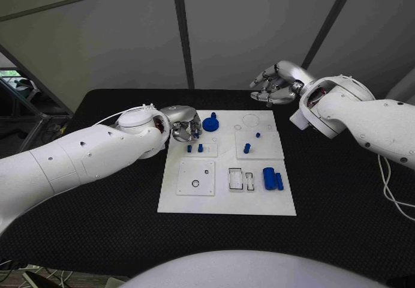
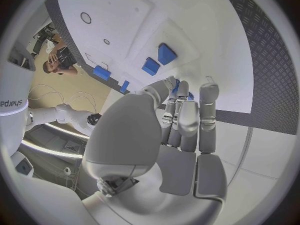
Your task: Assemble the parts on the task board
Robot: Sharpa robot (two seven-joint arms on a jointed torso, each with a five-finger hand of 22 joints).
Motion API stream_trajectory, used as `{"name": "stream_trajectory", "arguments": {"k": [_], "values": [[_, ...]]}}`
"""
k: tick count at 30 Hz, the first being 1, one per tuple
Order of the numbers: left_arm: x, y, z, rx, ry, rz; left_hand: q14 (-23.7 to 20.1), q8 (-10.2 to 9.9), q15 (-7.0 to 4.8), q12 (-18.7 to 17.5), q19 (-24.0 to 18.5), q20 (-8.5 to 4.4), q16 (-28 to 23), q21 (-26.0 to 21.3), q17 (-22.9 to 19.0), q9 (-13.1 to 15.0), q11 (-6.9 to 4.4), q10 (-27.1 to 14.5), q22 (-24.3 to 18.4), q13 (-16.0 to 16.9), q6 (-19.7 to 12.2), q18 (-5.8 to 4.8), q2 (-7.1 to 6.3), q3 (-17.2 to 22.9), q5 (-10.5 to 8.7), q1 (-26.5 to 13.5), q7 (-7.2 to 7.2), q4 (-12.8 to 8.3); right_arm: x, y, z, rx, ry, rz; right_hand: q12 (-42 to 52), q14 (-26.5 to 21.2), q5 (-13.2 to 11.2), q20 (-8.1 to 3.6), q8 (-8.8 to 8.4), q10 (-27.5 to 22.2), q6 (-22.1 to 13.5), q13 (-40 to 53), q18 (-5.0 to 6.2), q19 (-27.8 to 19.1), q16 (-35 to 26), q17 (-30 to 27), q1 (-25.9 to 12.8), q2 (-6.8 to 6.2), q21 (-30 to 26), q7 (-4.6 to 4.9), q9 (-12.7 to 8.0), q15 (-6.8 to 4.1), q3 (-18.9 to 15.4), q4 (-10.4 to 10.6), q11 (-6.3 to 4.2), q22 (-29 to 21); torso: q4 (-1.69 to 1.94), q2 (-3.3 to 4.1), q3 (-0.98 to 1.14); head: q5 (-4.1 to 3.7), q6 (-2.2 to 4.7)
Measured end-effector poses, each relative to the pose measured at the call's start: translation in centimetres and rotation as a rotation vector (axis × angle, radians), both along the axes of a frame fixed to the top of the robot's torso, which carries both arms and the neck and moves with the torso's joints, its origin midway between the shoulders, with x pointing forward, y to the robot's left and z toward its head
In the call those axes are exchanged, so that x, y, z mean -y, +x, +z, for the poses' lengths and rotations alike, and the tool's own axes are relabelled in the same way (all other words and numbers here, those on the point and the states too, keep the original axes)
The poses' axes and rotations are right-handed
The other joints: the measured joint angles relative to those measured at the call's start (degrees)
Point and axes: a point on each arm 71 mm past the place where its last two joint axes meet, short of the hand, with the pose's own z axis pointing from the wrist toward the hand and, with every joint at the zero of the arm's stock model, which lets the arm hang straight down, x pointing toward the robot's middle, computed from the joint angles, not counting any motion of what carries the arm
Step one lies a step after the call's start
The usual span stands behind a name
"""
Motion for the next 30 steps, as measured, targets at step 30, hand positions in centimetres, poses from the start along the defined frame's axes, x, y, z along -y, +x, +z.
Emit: {"name": "stream_trajectory", "arguments": {"k": [30], "values": [[0.4,0.24,-0.53,-0.039,0.018,0.012,-1.7,-2.4,0.64,-2.2,-2.9,0.61,-1.5,-3.8,-3.5,-1.0,0.68,-0.7,-1.5,-0.2,-2.1,0.02,-0.6,0.0,-0.72,-1.2,0.84,0.0,-0.07,0.01,-0.01,0.0,0.0,0.001,0.0,0.0,0.0,0.0,0.0,0.0,0.0,-0.2,0.0,0.0,0.0,-0.1,0.0,0.0,0.0,0.0,0.0,0.0,0.4,-0.1,0.0,-0.1,-0.04,0.0,0.01,-0.17,-0.12]]}}
